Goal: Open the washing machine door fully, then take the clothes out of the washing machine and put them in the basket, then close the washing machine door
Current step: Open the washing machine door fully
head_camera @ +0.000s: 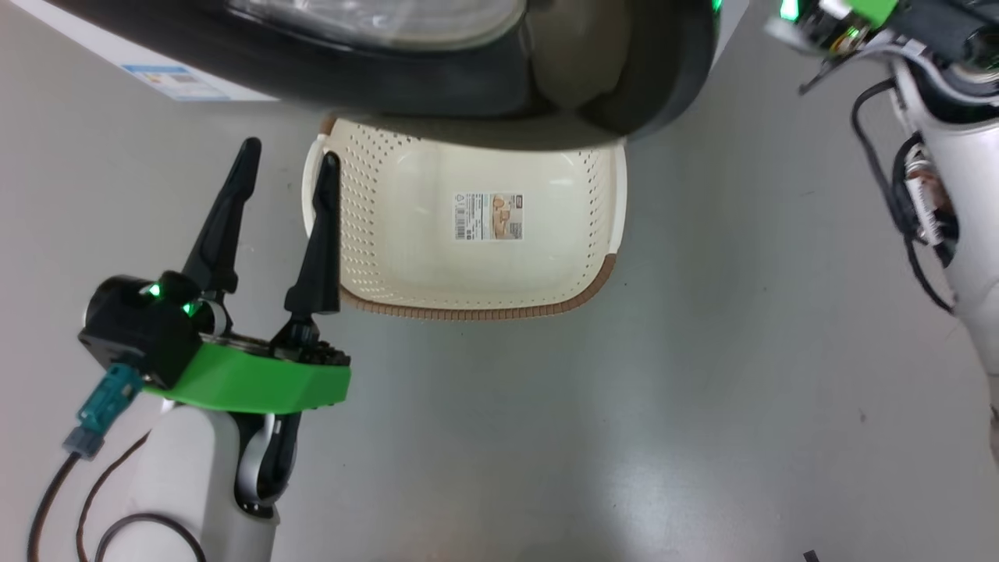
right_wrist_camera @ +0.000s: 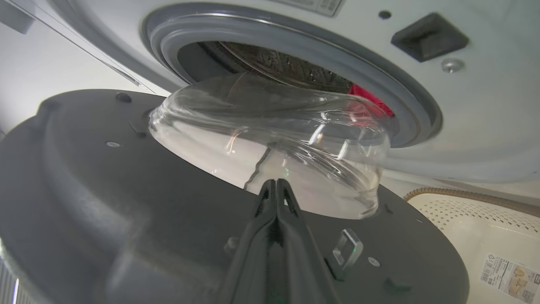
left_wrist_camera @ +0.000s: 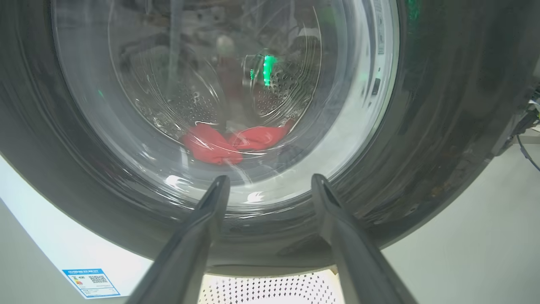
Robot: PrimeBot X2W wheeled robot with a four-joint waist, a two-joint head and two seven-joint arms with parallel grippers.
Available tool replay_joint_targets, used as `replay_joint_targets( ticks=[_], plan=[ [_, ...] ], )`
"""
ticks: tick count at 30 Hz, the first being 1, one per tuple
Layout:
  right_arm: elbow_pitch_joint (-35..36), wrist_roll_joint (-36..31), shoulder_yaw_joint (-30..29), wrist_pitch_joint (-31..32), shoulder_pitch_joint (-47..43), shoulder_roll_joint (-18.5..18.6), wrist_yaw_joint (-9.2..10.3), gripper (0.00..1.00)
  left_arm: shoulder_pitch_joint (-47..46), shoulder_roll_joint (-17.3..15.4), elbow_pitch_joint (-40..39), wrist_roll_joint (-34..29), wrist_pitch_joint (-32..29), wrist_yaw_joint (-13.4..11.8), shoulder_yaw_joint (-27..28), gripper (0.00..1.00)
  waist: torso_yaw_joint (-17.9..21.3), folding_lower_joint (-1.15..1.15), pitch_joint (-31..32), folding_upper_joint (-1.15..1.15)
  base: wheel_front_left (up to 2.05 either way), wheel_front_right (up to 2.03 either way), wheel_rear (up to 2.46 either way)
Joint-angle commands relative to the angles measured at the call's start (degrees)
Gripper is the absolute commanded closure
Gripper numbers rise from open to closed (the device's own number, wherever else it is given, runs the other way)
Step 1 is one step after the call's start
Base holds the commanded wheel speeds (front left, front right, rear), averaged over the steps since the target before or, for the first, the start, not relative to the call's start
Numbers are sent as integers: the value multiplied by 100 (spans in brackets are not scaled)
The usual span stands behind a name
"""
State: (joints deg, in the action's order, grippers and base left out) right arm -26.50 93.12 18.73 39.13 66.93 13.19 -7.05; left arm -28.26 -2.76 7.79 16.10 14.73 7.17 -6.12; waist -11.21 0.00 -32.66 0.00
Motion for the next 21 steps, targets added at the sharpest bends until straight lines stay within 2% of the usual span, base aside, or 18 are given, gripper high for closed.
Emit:
replay_joint_targets(
  ticks=[1,12,16,17,18,19,21],
  plan=[
    [107,-41,84,118,-173,-177,-44,100,165,-153,-99,-48,27,32,216,0,57,0,140,0,0,0,0],
    [76,-86,81,265,-301,-243,-44,100,253,-138,-96,-60,27,32,287,0,120,0,255,0,0,0,0],
    [17,-322,67,1,-320,-220,-44,100,261,-134,-96,-53,27,32,299,0,152,0,256,0,0,0,0],
    [14,-428,86,-108,-318,-206,-44,70,262,-133,-97,-53,27,32,301,0,162,0,253,0,0,0,0],
    [14,-509,91,-229,-330,-204,-44,14,263,-132,-97,-53,27,32,305,0,174,0,250,0,0,0,0],
    [20,-580,88,-361,-348,-201,-44,0,262,-132,-95,-55,27,32,309,0,185,0,248,0,0,0,0],
    [105,-744,97,-663,-392,-178,-44,0,261,-132,-90,-57,27,32,318,0,212,0,245,0,0,0,0]
  ],
)
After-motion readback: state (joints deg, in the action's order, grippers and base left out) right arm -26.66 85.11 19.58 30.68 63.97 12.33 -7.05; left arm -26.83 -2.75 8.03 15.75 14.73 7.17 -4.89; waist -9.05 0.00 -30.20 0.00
